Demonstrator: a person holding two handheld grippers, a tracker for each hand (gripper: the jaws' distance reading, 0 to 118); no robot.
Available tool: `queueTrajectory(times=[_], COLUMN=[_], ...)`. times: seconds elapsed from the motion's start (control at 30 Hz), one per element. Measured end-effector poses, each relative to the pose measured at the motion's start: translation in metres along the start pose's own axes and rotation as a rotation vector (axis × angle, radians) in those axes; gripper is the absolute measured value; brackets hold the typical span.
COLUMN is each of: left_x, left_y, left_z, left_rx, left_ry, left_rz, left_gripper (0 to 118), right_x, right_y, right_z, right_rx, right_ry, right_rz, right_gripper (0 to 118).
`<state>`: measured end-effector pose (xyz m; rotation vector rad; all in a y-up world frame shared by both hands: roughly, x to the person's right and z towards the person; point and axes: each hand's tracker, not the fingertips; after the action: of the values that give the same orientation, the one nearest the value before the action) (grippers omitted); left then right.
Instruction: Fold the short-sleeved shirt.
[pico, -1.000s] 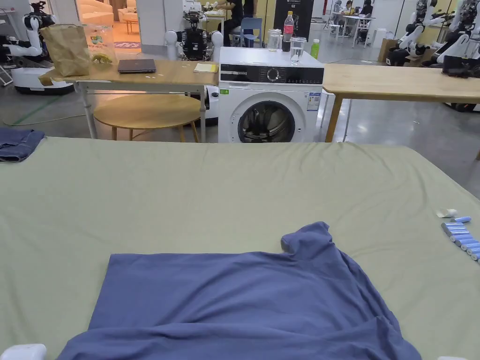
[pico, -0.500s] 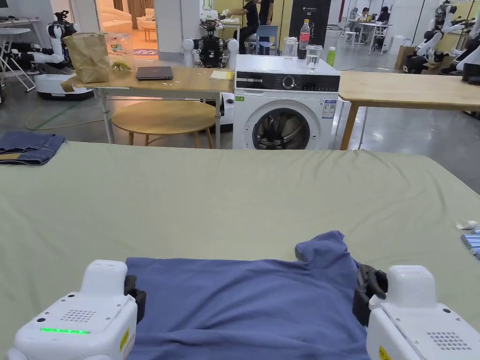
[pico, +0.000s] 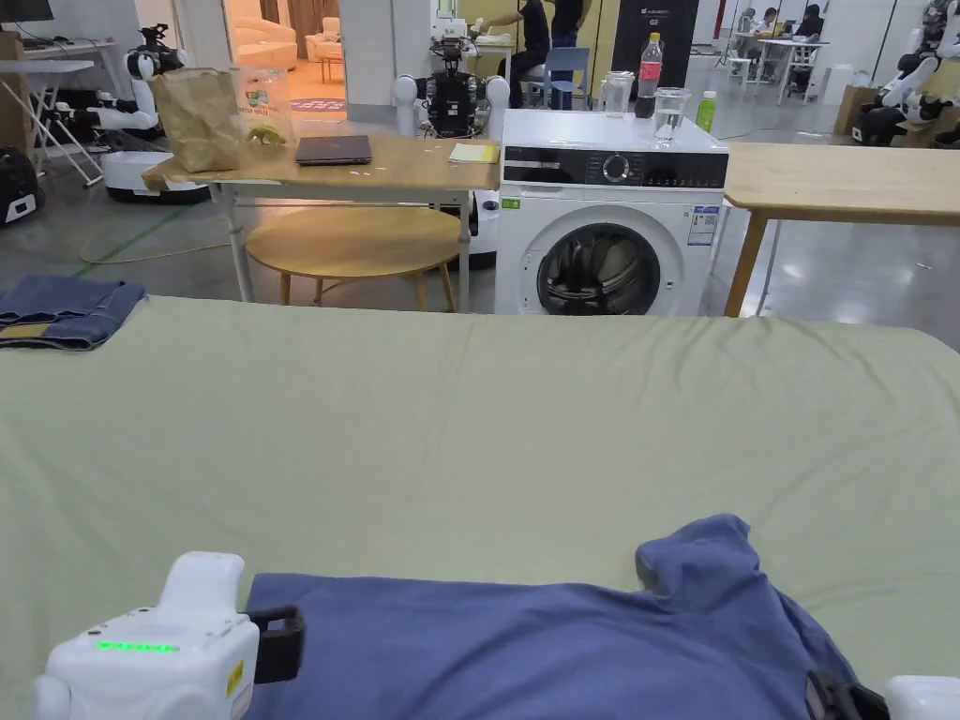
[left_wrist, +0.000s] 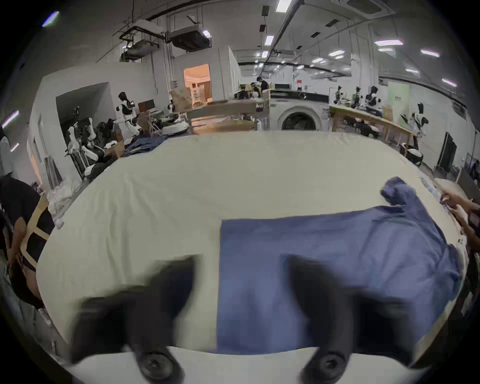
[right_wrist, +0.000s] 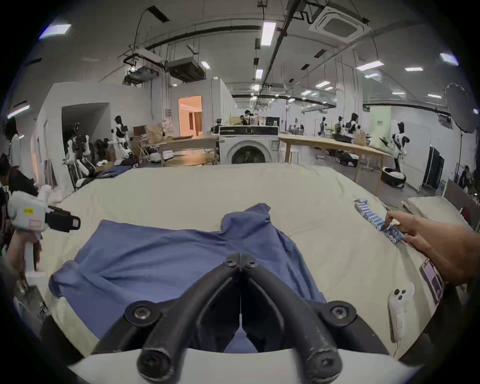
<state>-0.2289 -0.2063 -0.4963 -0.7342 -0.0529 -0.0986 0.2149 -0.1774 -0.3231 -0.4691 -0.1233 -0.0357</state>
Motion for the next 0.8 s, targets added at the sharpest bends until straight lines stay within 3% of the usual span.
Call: queueTrajectory(times=[0.27, 0.37, 0.4, 0.43, 0.47, 0.5, 0.53, 0.63, 0.77, 0.8], left_x=[0.004, 0.012, 0.015, 0.017, 0.023, 0.028, 0.029, 0.03, 0.032, 0.03], left_y=[0.031, 0.028, 0.029, 0.028, 0.027, 0.026, 0.027, 0.025, 0.028, 0.029], left_z=[-0.133, -0.138, -0.125, -0.117, -0.109, -0.103, -0.097, -0.086, -0.082, -0.082], left_rx=[-0.187, -0.213, -0.168, -0.14, -0.139, -0.126, -0.127, -0.129, -0.12, -0.119], left_ry=[0.082, 0.036, 0.013, -0.056, -0.077, -0.039, -0.031, -0.062, -0.054, -0.057], left_rz=[-0.036, -0.045, -0.067, -0.088, -0.091, -0.139, -0.177, -0.139, -0.138, -0.13], left_gripper=[117, 105, 95, 65, 36, 4, 1, 1, 1, 1], right_x=[0.049, 0.074, 0.078, 0.083, 0.091, 0.094, 0.097, 0.096, 0.084, 0.082], right_y=[0.018, 0.028, 0.031, 0.033, 0.033, 0.033, 0.031, 0.023, 0.006, 0.005], right_z=[-0.061, -0.101, -0.116, -0.134, -0.152, -0.169, -0.185, -0.218, -0.243, -0.242], right_rx=[-0.061, -0.146, -0.166, -0.203, -0.248, -0.285, -0.32, -0.358, -0.515, -0.478], right_ry=[-0.069, -0.087, -0.091, -0.078, -0.087, -0.077, -0.086, -0.144, -0.085, -0.097], right_rz=[0.015, 0.017, 0.022, 0.018, 0.025, 0.031, 0.048, 0.128, 0.15, 0.144], right_gripper=[0, 0, 1, 12, 38, 82, 100, 101, 98, 95])
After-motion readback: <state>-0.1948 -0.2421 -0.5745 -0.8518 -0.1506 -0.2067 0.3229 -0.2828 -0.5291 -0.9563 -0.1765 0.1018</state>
